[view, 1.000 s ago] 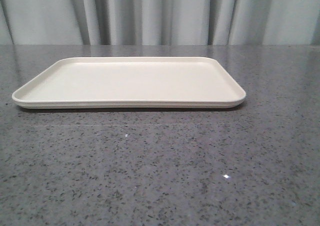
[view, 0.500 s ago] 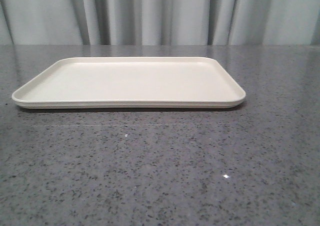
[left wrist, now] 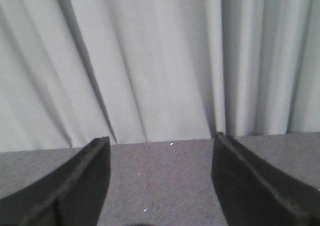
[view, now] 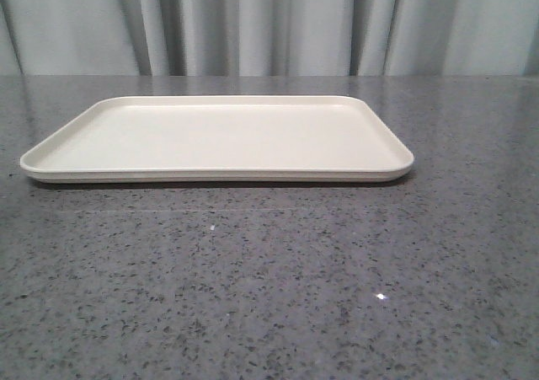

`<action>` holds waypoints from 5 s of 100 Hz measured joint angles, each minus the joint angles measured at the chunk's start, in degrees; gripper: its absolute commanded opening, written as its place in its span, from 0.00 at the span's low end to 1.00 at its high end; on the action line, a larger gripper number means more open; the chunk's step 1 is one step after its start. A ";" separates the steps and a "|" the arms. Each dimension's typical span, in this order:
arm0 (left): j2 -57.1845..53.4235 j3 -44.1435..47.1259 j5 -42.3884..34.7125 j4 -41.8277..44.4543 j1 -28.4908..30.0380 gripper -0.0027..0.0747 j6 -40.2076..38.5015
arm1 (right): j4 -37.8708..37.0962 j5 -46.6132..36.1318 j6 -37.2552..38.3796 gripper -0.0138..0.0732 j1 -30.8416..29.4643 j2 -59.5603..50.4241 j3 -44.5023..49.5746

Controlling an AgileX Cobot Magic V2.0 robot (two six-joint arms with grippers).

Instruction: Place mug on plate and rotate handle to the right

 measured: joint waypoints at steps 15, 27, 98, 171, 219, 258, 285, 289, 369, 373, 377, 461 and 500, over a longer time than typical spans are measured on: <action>3.76 -4.28 10.47 4.95 0.00 0.60 0.00 | -1.08 3.16 -0.55 0.58 0.00 4.16 -4.00; 7.51 -5.23 17.60 7.77 0.00 0.60 0.12 | -1.16 4.16 -0.62 0.58 0.00 6.89 -5.89; 16.22 10.35 20.66 5.23 0.00 0.60 2.65 | -1.29 7.45 -0.75 0.58 0.00 11.35 -6.13; 16.60 20.04 19.98 2.17 0.00 0.60 2.74 | -1.29 9.74 -0.82 0.58 0.00 14.70 -6.13; 22.61 21.67 19.62 1.50 0.00 0.60 2.74 | -1.29 9.74 -0.82 0.58 0.00 14.70 -6.13; 23.93 22.10 19.39 0.32 0.00 0.59 2.74 | -1.29 9.77 -0.82 0.58 0.00 14.70 -6.13; 23.93 22.10 19.39 0.23 0.00 0.17 2.74 | -1.29 10.49 -0.82 0.58 0.00 14.70 -6.13; 23.93 22.10 19.39 0.23 0.00 0.08 2.74 | -1.29 10.73 -0.82 0.58 0.00 14.70 -6.13; 22.57 13.80 19.64 -1.62 0.00 0.01 7.21 | -1.29 11.64 -0.82 0.58 0.00 14.70 -6.13; 22.52 12.40 19.64 -1.88 0.00 0.01 7.80 | -1.29 11.61 -0.82 0.58 0.00 14.70 -6.13; 22.52 11.03 19.76 -2.48 0.00 0.01 8.22 | -1.29 11.50 -0.82 0.58 0.00 14.70 -6.13; 47.84 -23.21 20.56 -12.37 -19.64 0.01 13.27 | -1.29 10.42 -0.82 0.58 0.00 14.70 -6.13; 59.04 -24.52 20.46 -13.51 -23.10 0.01 13.27 | -1.29 10.42 -0.82 0.58 0.00 14.70 -6.13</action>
